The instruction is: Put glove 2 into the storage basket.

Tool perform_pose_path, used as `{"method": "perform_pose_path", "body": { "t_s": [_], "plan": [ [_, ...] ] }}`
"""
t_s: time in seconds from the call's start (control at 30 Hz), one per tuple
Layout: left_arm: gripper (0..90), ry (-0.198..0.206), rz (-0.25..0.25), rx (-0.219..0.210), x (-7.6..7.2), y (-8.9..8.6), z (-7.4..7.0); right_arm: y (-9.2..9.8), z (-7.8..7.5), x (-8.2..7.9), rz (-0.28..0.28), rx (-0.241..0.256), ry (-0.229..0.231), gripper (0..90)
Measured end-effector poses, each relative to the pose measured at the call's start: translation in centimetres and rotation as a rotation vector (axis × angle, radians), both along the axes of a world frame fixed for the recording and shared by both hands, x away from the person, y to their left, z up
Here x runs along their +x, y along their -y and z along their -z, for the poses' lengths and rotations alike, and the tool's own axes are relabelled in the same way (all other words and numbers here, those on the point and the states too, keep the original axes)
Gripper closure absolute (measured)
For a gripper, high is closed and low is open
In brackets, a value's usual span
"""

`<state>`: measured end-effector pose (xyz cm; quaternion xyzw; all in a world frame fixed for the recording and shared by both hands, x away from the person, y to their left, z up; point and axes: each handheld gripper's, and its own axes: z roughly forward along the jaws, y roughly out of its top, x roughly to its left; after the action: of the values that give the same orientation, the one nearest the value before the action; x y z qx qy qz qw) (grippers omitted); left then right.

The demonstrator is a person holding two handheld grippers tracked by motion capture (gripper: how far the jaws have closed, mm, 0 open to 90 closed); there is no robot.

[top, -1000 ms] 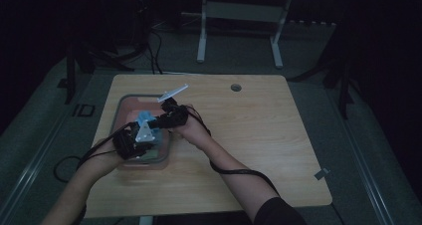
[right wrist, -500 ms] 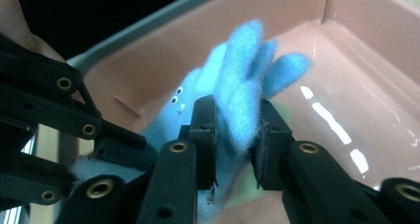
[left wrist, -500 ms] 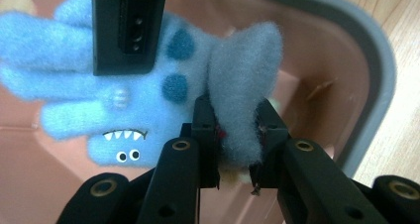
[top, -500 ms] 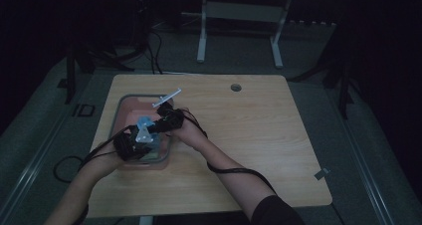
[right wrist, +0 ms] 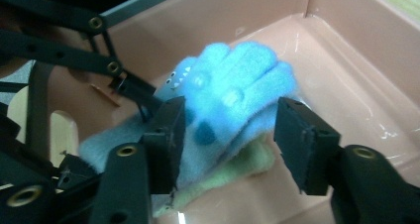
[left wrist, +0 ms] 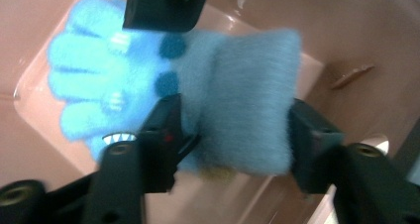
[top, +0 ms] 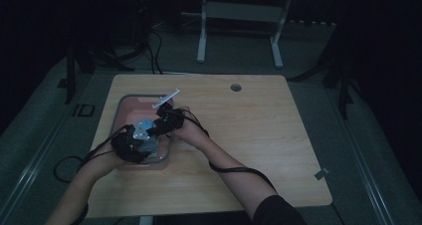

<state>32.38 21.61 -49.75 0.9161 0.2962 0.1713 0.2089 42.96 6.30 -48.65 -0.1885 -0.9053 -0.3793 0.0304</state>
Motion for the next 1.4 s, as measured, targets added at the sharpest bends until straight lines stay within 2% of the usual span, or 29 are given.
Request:
{"method": "perform_pose_path", "body": {
  "t_s": [0.13,0.17,0.23,0.27,0.4,0.53,0.6,0.67,0.7,0.73,0.77,0.83,0.93,0.97,1.0,1.07,1.23,1.4],
  "plan": [
    [27.3,0.026,-0.028,-0.009,-0.1,0.1,-0.5,0.5,-0.6,-0.2,-0.004,0.023,0.006,40.7],
    [27.3,0.05,-0.052,-0.019,-0.1,0.1,-0.9,0.7,-0.8,-0.3,-0.007,0.033,0.006,38.8],
    [16.9,0.043,-0.088,-0.045,0.1,0.0,-1.4,1.3,-1.4,-0.3,-0.012,0.066,-0.009,32.3],
    [15.0,0.046,-0.107,-0.046,0.2,0.0,-1.6,1.5,-1.6,-0.4,-0.022,0.071,-0.013,29.2],
    [11.2,0.05,-0.112,-0.09,0.0,0.3,-2.6,2.2,-2.2,-0.8,-0.053,0.103,-0.024,21.9],
    [11.1,0.025,-0.07,-0.114,-0.4,1.5,-3.3,3.1,-2.4,-1.0,-0.069,0.117,-0.014,20.2],
    [10.9,0.033,-0.055,-0.106,-0.6,2.1,-3.6,3.8,-2.4,-1.1,-0.072,0.106,0.003,20.0],
    [9.7,0.044,-0.044,-0.121,-0.7,2.7,-3.9,4.5,-2.4,-1.1,-0.065,0.109,-0.001,20.0],
    [9.7,0.048,-0.039,-0.144,-0.7,3.0,-4.2,4.8,-2.4,-1.1,-0.062,0.111,0.002,20.0],
    [9.6,0.048,-0.039,-0.144,-0.7,3.0,-4.2,4.8,-2.4,-1.1,-0.062,0.111,0.002,20.0],
    [9.6,0.045,-0.024,-0.17,-0.8,3.4,-4.6,5.3,-2.4,-1.2,-0.058,0.113,0.007,20.0],
    [8.9,0.042,-0.003,-0.195,-0.9,4.2,-5.1,6.6,-2.5,-1.4,-0.051,0.117,0.014,20.0],
    [8.8,0.052,0.001,-0.193,-0.9,4.6,-5.2,7.2,-2.6,-1.5,-0.047,0.11,0.024,20.0],
    [6.2,0.069,0.004,-0.195,-1.1,6.0,-5.7,8.1,-2.6,-1.7,-0.046,0.1,0.041,19.9],
    [5.0,0.069,0.004,-0.195,-1.1,6.0,-5.7,8.1,-2.6,-1.7,-0.046,0.1,0.041,19.9],
    [5.0,0.074,0.023,-0.19,-1.2,7.3,-5.8,9.3,-2.6,-2.0,-0.046,0.085,0.054,19.7],
    [4.3,0.057,0.062,-0.201,-1.2,8.9,-5.7,11.3,-2.4,-2.1,-0.026,0.073,0.063,19.5],
    [4.3,0.058,0.117,-0.184,-1.4,10.5,-5.3,13.2,-1.9,-2.0,-0.003,0.074,0.05,19.5]
  ]
}}
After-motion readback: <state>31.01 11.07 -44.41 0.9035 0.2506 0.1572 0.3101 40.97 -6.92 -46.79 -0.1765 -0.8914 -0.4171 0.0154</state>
